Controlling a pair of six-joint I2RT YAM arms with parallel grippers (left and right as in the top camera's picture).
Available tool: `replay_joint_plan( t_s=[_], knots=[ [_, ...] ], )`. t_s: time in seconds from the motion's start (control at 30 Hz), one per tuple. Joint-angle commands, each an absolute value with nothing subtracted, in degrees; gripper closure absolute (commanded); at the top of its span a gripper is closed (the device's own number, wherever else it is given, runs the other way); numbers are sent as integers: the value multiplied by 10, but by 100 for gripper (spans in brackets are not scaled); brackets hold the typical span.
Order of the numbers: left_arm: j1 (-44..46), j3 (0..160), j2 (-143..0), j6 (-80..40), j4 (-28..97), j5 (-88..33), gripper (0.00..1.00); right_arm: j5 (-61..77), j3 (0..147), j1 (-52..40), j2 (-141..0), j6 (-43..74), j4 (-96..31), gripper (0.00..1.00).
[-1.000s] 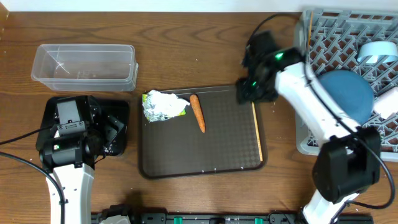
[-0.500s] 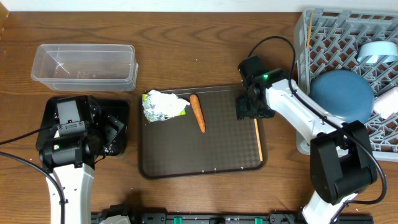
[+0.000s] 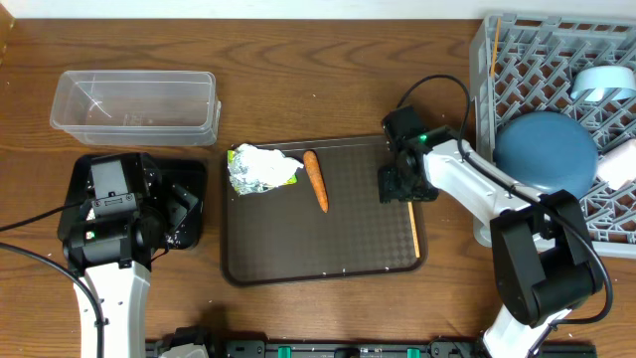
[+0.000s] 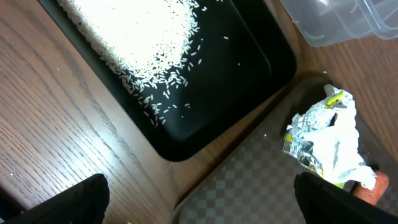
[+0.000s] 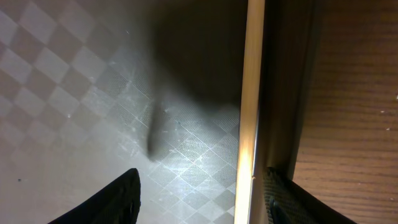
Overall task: Sort waste into correct bins and load items into the dishwasher rack
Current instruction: 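Return the right gripper to the remaining chopstick on the brown tray, then grasp the remaining chopstick with the right gripper and lift it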
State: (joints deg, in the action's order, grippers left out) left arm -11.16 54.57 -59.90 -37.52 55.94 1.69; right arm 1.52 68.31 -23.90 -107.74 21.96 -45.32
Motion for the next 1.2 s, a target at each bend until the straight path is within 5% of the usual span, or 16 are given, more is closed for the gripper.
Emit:
replay_joint_plan(
  t_s=[0.0, 0.33, 0.4, 0.47, 0.53, 0.9, 1.17],
  knots=[
    [-113, 557, -600, -378, 561, 22, 2, 16, 672, -243, -1080, 229, -450, 39],
    [-113, 557, -600, -378, 561, 22, 2, 10, 624, -249, -1080, 251, -410, 59],
    [-113, 557, -600, -378, 561, 22, 2, 8, 619, -250, -1080, 253, -407, 67],
    [-113, 557, -600, -378, 561, 22, 2, 8, 619, -252, -1080, 253, -407, 89],
    [-113, 557, -600, -378, 561, 22, 2, 10, 621, -253, -1079, 253, -406, 99],
    [-113, 557, -600, -378, 561, 22, 2, 86, 748, -207, -1055, 215, -491, 99],
    [-113, 557, -600, -378, 561, 22, 2, 75, 943, -88, -1026, 150, -540, 99]
  ],
)
